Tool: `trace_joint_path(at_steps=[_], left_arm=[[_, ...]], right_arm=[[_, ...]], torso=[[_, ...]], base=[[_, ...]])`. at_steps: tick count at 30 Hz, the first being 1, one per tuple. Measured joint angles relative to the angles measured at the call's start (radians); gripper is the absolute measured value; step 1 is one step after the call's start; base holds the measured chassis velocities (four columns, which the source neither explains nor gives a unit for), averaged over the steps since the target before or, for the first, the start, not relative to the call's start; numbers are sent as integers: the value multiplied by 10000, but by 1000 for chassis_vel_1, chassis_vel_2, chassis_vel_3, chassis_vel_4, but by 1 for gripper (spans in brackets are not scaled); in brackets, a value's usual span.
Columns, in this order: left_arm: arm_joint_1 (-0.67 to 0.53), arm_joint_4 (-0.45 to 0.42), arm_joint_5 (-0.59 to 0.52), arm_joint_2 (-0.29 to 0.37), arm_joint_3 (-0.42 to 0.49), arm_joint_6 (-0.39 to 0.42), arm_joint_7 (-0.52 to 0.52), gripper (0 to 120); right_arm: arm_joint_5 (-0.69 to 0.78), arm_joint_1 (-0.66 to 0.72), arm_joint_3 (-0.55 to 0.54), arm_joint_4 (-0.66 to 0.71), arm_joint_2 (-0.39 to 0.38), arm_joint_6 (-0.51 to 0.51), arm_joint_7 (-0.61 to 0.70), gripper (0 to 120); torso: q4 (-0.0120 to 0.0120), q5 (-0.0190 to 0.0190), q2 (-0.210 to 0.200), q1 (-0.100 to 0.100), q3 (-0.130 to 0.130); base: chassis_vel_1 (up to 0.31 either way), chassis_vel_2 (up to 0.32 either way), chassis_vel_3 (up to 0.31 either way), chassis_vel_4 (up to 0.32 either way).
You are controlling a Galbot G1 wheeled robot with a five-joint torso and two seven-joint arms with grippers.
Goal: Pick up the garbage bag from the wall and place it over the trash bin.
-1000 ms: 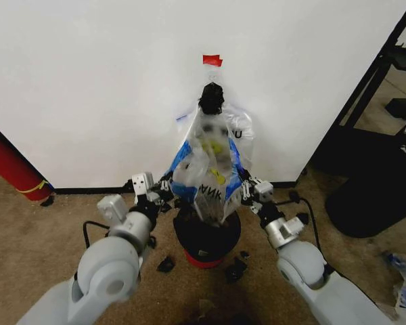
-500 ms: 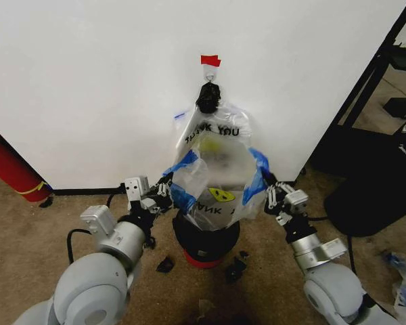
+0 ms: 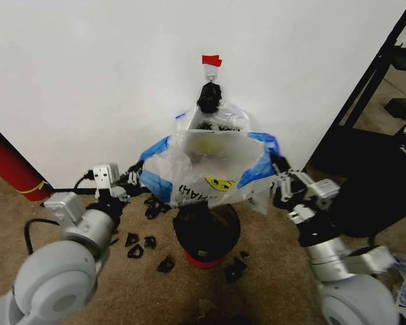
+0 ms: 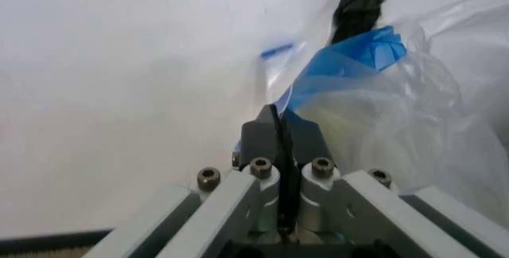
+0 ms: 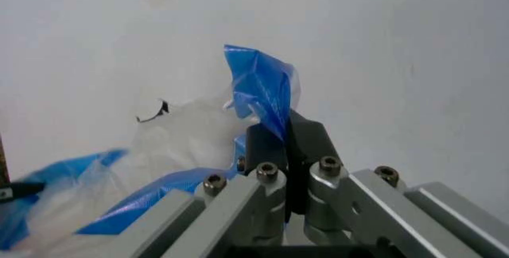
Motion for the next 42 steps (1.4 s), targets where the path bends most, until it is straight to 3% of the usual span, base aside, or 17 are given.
trace_joint_path(at_steps=[5,9,15,19,33,42], left_arm=[[-412,8,-799,853,-791,-88,226,0],[-314,12,-1021,1029,-826,-90,297,0],[53,23,-462,163,185,-74,253,0],[265,27,763,-470,887,-224,619,0],[68,66,1344,-801,1208,-438,891,0],[518,1067,1895,-1589,1599,-684,915,0]], right_arm=[[1310,-24,762,20,-666,-555,357,0],[1535,-170,867,11,-762,-689,406,0],[757,-291,94,-17,-250,-573,249,0],[-121,-97,-982,-320,324,-108,80,0],[-263,548,-2426,-1843,1519,-12,-40,0],[-846,783,-3432,-3963,2376,428,-5,0]], torso=[[7,-1,0,0,1],[4,2,0,0,1],[6,-2,0,0,1],[7,-2,0,0,1],[5,0,0,0,0],[4,-2,0,0,1]], base=[[0,0,0,0],[0,0,0,0],[0,0,0,0],[0,0,0,0],[0,0,0,0],[0,0,0,0]])
